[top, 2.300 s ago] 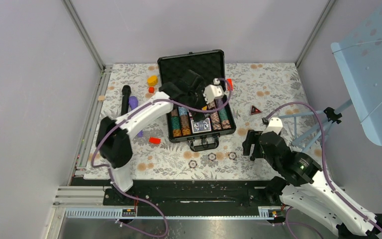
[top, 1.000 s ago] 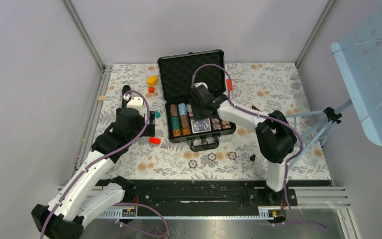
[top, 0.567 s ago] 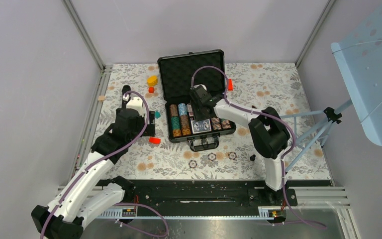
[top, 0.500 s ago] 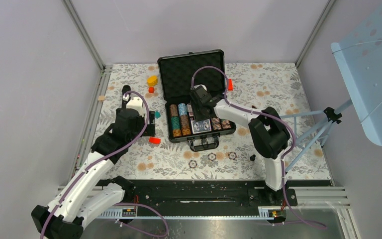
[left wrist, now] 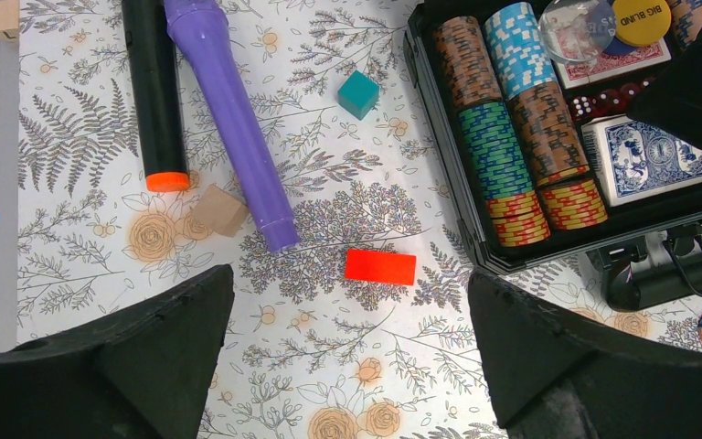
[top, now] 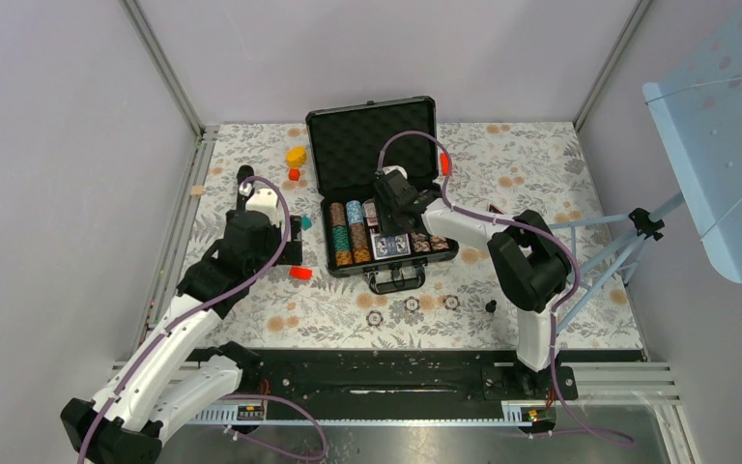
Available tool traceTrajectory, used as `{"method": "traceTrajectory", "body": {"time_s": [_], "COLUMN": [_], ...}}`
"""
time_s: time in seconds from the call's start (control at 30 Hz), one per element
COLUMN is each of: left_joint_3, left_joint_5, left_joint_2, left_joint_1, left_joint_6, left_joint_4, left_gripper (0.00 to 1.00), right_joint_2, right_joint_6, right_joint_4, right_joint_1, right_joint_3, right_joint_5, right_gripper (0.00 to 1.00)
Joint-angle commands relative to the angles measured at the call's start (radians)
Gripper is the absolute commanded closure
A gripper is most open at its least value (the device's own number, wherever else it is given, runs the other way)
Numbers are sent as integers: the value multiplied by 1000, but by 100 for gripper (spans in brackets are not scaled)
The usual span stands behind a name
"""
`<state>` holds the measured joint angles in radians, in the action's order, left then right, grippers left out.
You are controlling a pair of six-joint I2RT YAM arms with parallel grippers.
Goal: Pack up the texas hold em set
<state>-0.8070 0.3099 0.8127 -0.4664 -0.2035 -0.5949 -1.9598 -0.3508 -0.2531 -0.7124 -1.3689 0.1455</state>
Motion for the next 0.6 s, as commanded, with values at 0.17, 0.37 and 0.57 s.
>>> {"method": "traceTrajectory", "body": {"time_s": [0.17,0.37,0.57], "left_joint_3": [3,3,5], "left_joint_5": [-22,-24,-30], "left_joint_2": [-7,-7,-9], "left_joint_1": [5,5,5], "left_joint_6": [-1,0,-1], "left_joint_4": [46,46,46], "left_gripper": [1,1,1], "right_joint_2": [-50,-46,-28], "right_joint_6": [-18,-18,-42], "right_joint_4": [-178,-201,-228], "right_joint_1": [-10,-29,-56], "right_joint_3": [49,62,94], "right_joint_5": [-27,7,57], "right_gripper": [55,54,53]}}
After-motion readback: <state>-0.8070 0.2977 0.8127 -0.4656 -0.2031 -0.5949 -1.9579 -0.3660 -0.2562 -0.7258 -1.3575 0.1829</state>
